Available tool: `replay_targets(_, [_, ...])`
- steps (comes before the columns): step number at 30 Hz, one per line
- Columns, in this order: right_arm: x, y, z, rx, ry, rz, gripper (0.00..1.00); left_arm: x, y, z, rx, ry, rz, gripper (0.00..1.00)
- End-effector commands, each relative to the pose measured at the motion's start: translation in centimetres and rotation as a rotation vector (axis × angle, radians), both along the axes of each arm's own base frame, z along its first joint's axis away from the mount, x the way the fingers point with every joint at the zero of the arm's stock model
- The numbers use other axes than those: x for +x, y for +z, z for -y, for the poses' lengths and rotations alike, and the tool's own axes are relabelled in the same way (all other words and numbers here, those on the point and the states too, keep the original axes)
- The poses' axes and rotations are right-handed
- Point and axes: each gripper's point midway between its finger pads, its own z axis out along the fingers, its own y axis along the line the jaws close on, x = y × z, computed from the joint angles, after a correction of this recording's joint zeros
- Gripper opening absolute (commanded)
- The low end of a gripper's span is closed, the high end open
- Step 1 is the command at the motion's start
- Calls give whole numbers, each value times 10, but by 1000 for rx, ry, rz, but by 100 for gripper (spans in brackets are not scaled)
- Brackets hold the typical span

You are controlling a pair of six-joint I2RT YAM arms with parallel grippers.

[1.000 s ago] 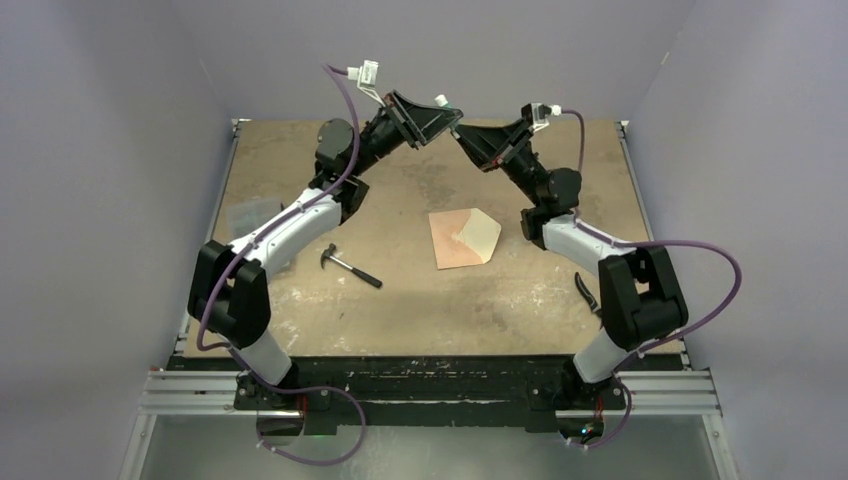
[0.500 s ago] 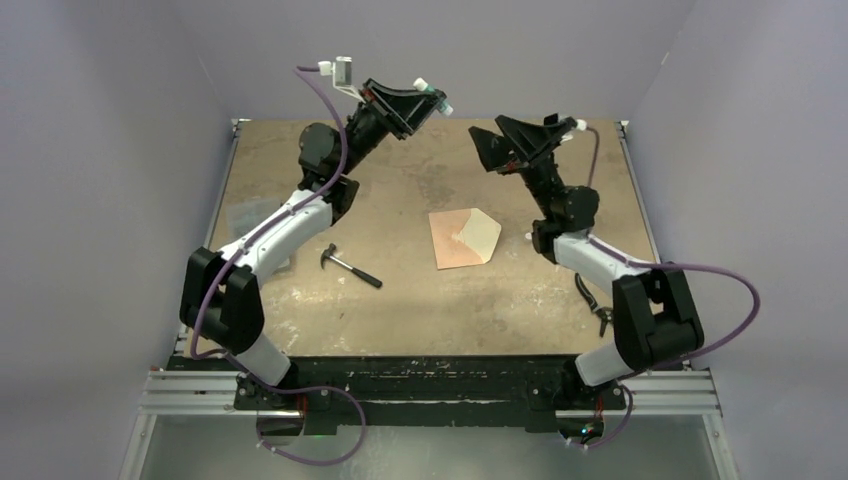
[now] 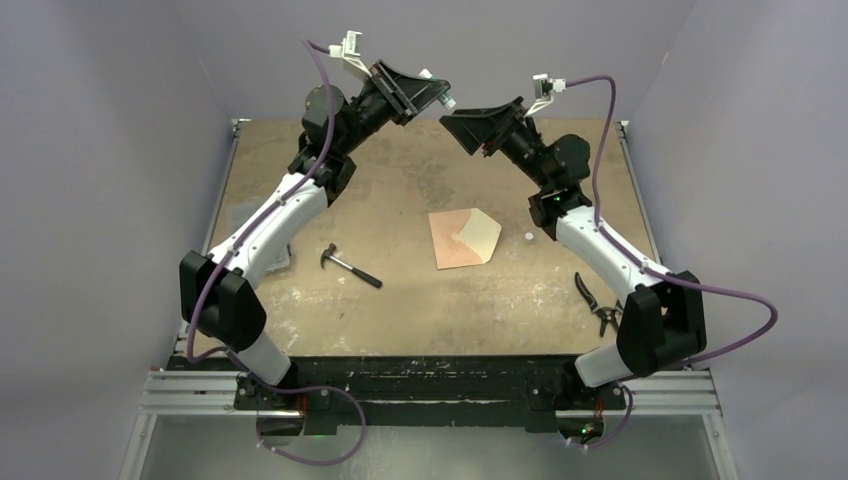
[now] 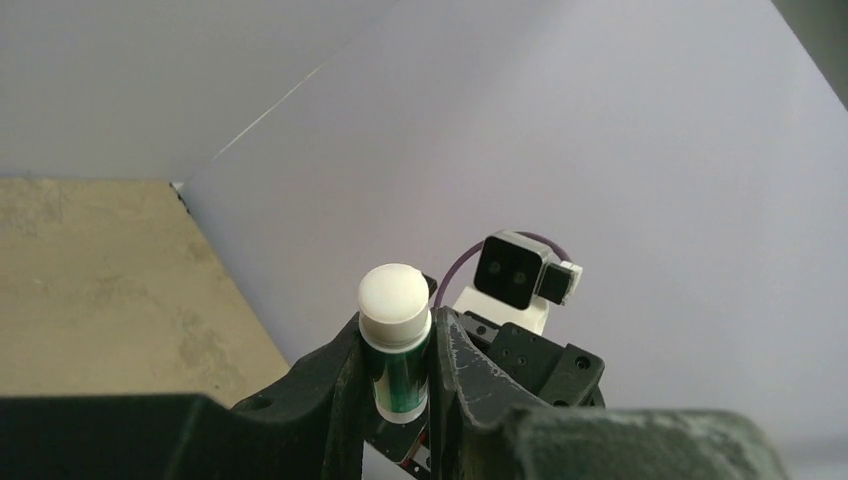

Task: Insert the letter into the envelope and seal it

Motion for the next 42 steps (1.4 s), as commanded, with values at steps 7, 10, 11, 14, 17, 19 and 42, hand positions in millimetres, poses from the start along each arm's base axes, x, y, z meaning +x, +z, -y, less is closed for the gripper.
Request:
replay_targets(7, [3, 23, -3, -13, -12, 74, 59, -8, -5, 4, 1, -54, -65, 0])
replay_targets(10, [-2, 27, -2, 25, 10, 59, 33, -11, -4, 3, -4, -58, -61, 0])
replay_targets(11, [-6, 27, -2, 45, 31, 48, 24, -12, -3, 4, -9, -64, -56, 0])
replay_targets(14, [-25, 43, 7, 181, 106, 24, 6, -20, 5, 3, -28, -83, -26, 0])
replay_targets(17, [-42, 59, 13, 336, 240, -44, 0, -27, 13, 0, -44, -87, 18, 0])
replay_targets(19, [-50, 63, 17, 435, 322, -90, 0, -33, 18, -2, -52, -91, 60, 0])
replay_targets(42, [-59, 76, 29, 438, 216, -99, 86, -104, 57, -20, -44, -85, 742, 0])
